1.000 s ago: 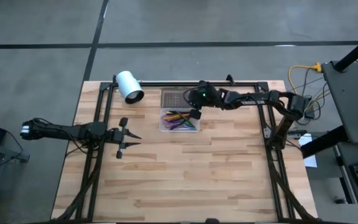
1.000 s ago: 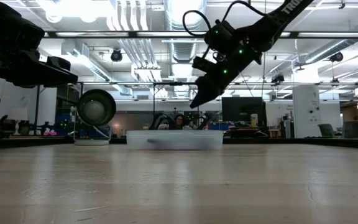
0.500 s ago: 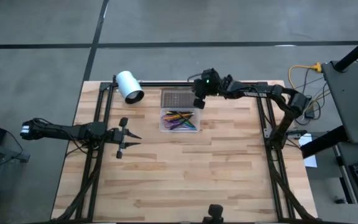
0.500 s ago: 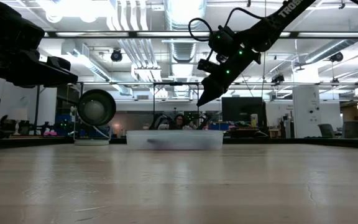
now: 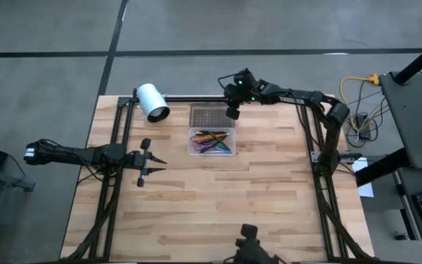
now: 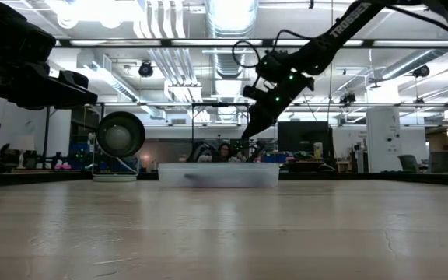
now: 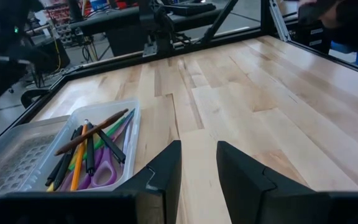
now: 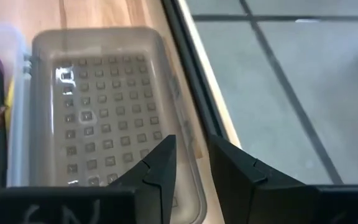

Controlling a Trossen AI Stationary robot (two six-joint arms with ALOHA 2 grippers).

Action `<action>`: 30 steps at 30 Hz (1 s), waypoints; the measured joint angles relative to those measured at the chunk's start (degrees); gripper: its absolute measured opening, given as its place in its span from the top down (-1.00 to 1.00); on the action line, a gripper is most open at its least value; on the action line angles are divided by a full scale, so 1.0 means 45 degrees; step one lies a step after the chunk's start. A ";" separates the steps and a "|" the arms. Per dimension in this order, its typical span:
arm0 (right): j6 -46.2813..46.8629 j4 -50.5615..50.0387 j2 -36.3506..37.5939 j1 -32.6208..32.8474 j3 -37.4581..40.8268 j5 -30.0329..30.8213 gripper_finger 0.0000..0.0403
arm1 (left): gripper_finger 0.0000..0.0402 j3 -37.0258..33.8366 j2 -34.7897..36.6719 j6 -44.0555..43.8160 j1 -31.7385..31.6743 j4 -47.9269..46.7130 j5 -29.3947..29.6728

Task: Pick & place school supplies into a supply box
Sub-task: Close the supply box

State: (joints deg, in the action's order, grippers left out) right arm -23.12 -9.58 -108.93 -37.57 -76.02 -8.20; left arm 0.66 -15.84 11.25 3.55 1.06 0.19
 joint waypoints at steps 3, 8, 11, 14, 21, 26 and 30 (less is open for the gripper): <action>-0.0213 -0.0461 -0.0726 -0.0069 -0.0564 -0.0490 0.59 | 0.57 -0.0001 0.0000 0.0004 0.0000 -0.0004 0.0003; -0.0582 -0.0500 -0.1783 -0.0175 -0.1223 -0.0876 0.63 | 0.57 0.0000 0.0000 0.0004 0.0004 0.0000 0.0004; -0.0605 -0.0491 -0.2063 -0.0385 -0.1586 -0.0876 0.65 | 0.57 0.0000 0.0000 0.0004 0.0004 0.0000 0.0004; -0.0837 -0.0488 -0.2069 -0.0589 -0.1611 -0.0891 0.66 | 0.57 -0.0004 0.0000 0.0004 0.0000 0.0000 0.0000; -0.0913 -0.0409 -0.1893 -0.0682 -0.1557 -0.0969 0.62 | 0.57 0.0000 0.0000 0.0004 0.0000 -0.0004 0.0004; -0.0979 -0.0435 -0.1893 -0.0693 -0.1552 -0.0860 0.60 | 0.57 -0.0001 0.0000 0.0004 0.0003 0.0000 0.0002; -0.1154 -0.0505 -0.1893 -0.0687 -0.1552 -0.0852 0.62 | 0.57 0.0000 0.0000 0.0004 0.0004 0.0000 0.0000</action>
State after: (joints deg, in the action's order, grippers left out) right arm -28.32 -11.86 -117.45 -40.66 -83.00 -12.03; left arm 0.66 -15.84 11.27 3.57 1.06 0.19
